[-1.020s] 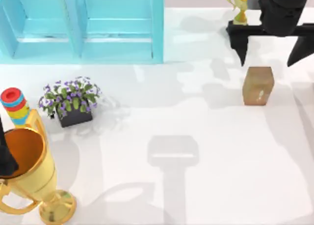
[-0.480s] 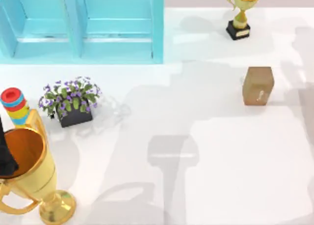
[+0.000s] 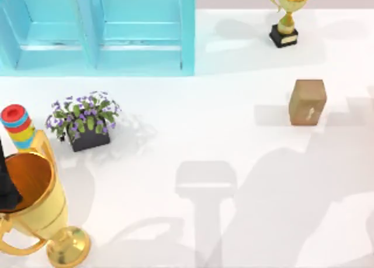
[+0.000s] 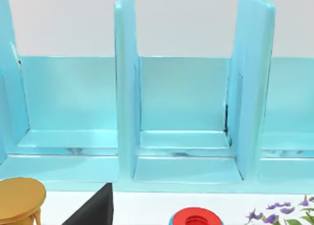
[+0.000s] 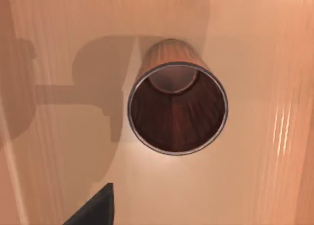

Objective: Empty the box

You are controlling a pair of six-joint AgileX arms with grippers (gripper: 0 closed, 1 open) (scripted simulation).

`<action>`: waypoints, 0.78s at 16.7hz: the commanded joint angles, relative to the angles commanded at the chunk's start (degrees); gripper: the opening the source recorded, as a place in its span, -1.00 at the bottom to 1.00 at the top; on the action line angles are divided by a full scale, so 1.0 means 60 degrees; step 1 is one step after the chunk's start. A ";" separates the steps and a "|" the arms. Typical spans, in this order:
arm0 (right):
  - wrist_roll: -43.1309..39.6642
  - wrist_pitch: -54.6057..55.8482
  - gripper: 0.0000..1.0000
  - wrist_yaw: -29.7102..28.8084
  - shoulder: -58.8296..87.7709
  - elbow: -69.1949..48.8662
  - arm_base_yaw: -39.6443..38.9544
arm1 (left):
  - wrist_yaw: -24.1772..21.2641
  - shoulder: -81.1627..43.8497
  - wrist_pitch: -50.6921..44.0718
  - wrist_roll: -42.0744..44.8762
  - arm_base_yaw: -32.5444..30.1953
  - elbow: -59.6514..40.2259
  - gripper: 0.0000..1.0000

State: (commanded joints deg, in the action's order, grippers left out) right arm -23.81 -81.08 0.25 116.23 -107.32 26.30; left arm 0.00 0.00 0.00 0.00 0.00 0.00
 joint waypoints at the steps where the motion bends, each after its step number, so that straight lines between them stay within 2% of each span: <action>1: 0.0000 0.0000 1.00 0.0000 0.0000 0.0000 0.0000 | 0.0000 0.0000 0.0000 0.0000 0.0000 0.0000 1.00; 5: 0.0014 0.0112 1.00 -0.0007 0.0146 -0.0002 -0.0022 | 0.0000 0.0000 0.0000 0.0000 0.0000 0.0000 1.00; 13: 0.0126 0.2032 1.00 0.0004 0.1333 0.0700 -0.0109 | 0.0000 0.0000 0.0000 0.0000 0.0000 0.0000 1.00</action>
State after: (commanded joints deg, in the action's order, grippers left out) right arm -23.05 -68.89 0.27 124.23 -103.12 25.64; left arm 0.00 0.00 0.00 0.00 0.00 0.00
